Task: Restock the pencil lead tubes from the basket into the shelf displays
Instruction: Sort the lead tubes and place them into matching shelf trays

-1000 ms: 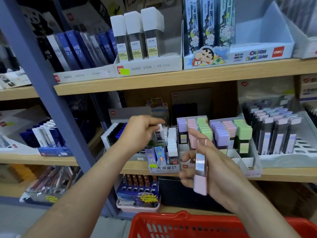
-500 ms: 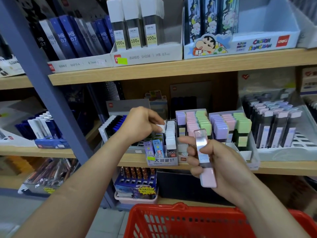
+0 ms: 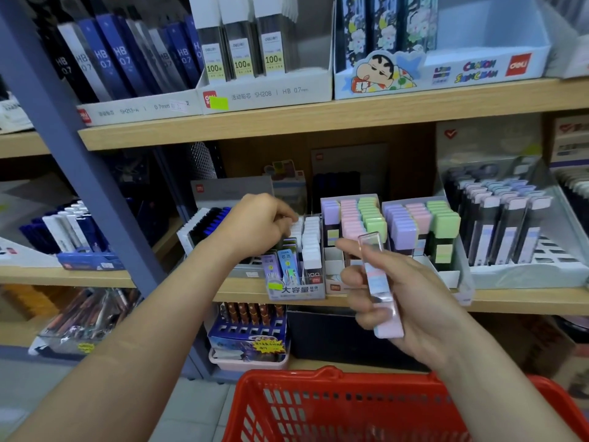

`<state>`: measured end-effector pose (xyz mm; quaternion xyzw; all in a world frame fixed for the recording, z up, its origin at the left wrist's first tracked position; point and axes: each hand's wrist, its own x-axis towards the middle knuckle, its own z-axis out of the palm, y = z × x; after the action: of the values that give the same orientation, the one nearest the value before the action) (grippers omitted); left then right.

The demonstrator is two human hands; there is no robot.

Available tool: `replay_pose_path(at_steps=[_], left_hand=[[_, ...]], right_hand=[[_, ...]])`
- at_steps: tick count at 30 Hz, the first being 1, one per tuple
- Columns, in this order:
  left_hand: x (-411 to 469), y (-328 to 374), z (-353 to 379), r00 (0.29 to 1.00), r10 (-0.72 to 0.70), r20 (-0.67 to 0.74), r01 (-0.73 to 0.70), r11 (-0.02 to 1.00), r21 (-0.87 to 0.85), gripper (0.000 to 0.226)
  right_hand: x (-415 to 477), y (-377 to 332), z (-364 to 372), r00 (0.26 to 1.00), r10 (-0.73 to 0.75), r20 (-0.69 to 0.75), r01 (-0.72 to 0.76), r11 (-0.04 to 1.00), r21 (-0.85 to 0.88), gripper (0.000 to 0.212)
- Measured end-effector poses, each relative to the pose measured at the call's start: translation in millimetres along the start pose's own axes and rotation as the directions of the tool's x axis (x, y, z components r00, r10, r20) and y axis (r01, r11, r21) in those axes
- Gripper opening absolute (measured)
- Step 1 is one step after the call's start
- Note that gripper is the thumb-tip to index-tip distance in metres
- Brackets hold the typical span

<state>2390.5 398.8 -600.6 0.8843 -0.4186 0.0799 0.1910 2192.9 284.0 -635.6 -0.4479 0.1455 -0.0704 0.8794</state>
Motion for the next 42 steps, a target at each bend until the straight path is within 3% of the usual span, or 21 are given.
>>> replay_pose_path(at_steps=[2, 3, 6, 8, 11, 15, 18, 22, 25, 28, 31, 37, 42], left_hand=[[-7.4, 10.6, -4.5, 0.996, 0.053, -0.077, -0.057, 0.997, -0.052, 0.02], [-12.5, 19.7, -8.4, 0.993, 0.083, -0.082, -0.096, 0.981, -0.169, 0.019], [-30.9, 54.2, -22.1, 0.969, 0.217, 0.121, -0.109, 0.809, -0.578, 0.02], [-36.6, 67.8, -22.2, 0.938, 0.29, 0.191, -0.131, 0.805, -0.578, 0.026], [-36.3, 68.6, -22.1, 0.962, 0.225, 0.154, -0.07, 0.75, -0.658, 0.025], [-34.3, 50.7, -30.6, 0.995, 0.066, 0.079, 0.025, 0.59, -0.807, 0.018], [-40.9, 52.3, -31.0, 0.989, 0.072, 0.129, 0.066, 0.565, -0.822, 0.015], [-48.9, 65.2, -23.9, 0.981, 0.041, 0.191, 0.142, 0.523, -0.841, 0.014], [-51.5, 66.8, -25.5, 0.966, 0.078, 0.247, 0.173, 0.514, -0.84, 0.012], [-53.1, 68.0, -28.6, 0.976, 0.125, 0.179, 0.071, 0.594, -0.802, 0.005], [-53.2, 70.4, -33.2, 0.985, 0.125, 0.118, 0.027, 0.567, -0.823, 0.019], [-54.9, 64.2, -47.3, 0.963, 0.19, 0.192, 0.044, 0.591, -0.806, 0.028], [-54.2, 67.7, -41.9, 0.981, 0.141, 0.132, 0.005, 0.664, -0.747, 0.008]], right_hand=[[0.0, -1.8, -1.4, 0.999, 0.044, 0.027, -0.044, 0.999, 0.007, 0.048], [0.0, -2.7, -1.9, 0.997, 0.062, 0.044, -0.062, 0.998, 0.005, 0.054], [-0.5, -4.6, -1.9, 0.987, 0.094, 0.129, -0.091, 0.996, -0.023, 0.073], [-1.5, -5.7, -0.4, 0.981, 0.086, 0.173, -0.082, 0.996, -0.03, 0.066], [-6.7, -9.3, 1.0, 0.984, 0.04, 0.175, -0.04, 0.999, -0.002, 0.049], [-14.2, -18.8, -2.1, 0.969, -0.242, 0.054, 0.244, 0.969, -0.024, 0.032], [-15.7, -24.8, -2.8, 0.902, -0.428, -0.058, 0.424, 0.904, -0.059, 0.024], [-17.1, -22.8, 4.6, 0.869, -0.491, -0.063, 0.488, 0.871, -0.06, 0.022], [-16.7, -18.2, 8.2, 0.864, -0.499, -0.064, 0.49, 0.863, -0.125, 0.017], [-18.0, -17.5, 8.6, 0.871, -0.489, -0.046, 0.465, 0.852, -0.241, 0.023], [-21.3, -15.9, 10.5, 0.876, -0.483, 0.003, 0.442, 0.799, -0.408, 0.019], [-22.5, -16.1, 10.7, 0.861, -0.508, 0.005, 0.428, 0.721, -0.545, 0.009], [-21.0, -9.6, 11.9, 0.826, -0.562, 0.044, 0.453, 0.615, -0.645, 0.009]])
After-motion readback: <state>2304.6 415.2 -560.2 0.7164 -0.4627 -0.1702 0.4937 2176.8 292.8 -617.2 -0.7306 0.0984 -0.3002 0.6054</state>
